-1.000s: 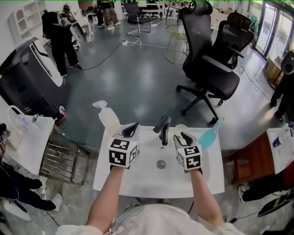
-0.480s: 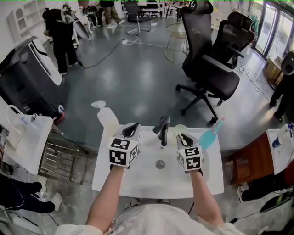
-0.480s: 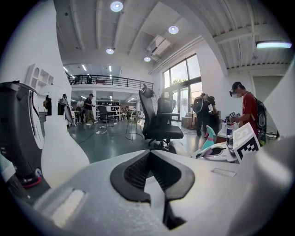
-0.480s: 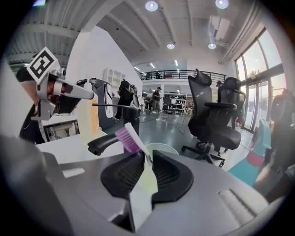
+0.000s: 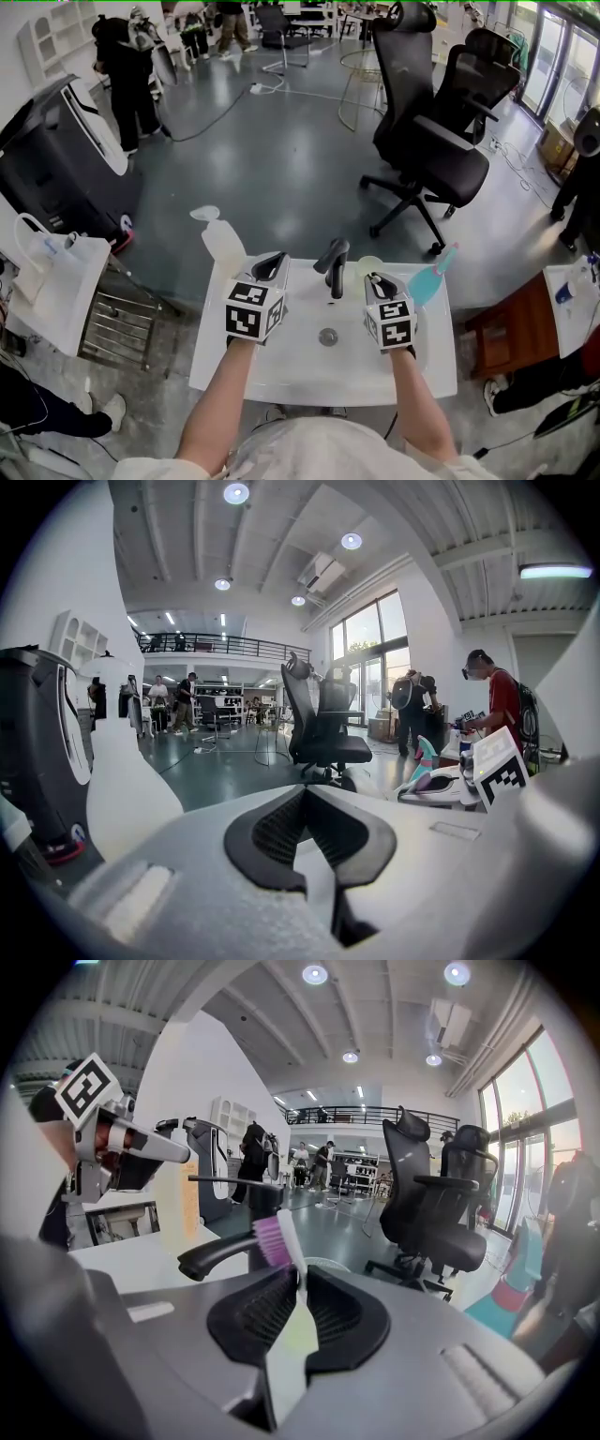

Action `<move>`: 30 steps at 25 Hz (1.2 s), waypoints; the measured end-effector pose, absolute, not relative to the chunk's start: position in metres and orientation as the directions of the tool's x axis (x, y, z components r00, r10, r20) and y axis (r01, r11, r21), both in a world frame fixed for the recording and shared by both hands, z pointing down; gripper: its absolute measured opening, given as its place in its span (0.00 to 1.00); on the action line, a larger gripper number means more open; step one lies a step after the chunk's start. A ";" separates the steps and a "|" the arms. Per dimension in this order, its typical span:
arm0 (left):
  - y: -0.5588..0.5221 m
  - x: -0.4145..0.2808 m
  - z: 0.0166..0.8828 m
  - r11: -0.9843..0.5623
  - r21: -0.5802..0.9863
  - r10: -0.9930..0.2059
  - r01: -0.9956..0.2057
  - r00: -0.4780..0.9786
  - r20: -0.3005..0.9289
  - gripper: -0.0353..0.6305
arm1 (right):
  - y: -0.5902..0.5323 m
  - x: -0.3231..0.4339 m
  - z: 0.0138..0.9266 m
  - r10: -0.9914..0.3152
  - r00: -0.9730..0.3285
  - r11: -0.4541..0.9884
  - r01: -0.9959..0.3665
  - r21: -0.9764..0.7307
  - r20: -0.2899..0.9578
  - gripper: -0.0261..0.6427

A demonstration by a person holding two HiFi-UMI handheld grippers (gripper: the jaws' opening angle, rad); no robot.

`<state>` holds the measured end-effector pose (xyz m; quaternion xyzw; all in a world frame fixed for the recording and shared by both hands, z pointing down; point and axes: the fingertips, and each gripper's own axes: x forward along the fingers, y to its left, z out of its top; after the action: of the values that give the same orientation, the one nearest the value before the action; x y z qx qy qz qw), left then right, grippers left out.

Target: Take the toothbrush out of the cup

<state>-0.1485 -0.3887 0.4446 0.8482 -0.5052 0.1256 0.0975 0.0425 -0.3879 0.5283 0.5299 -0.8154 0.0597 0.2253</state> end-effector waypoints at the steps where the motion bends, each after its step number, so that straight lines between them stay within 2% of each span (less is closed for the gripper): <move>1: -0.388 -0.148 0.444 -0.471 0.038 -0.833 -0.881 0.458 0.311 0.06 | -0.388 0.043 0.526 -0.839 -0.337 0.431 -0.891 0.142 0.427 0.09; 30: -0.376 -0.154 0.432 -0.464 0.030 -0.844 -0.886 0.452 0.288 0.06 | -0.386 0.030 0.424 -0.888 -0.393 0.431 -0.893 0.131 0.239 0.09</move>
<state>-0.1545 -0.3756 0.4322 0.8474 -0.5104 0.1167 0.0881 0.0303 -0.3859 0.4243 0.5334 -0.8346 0.0095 0.1372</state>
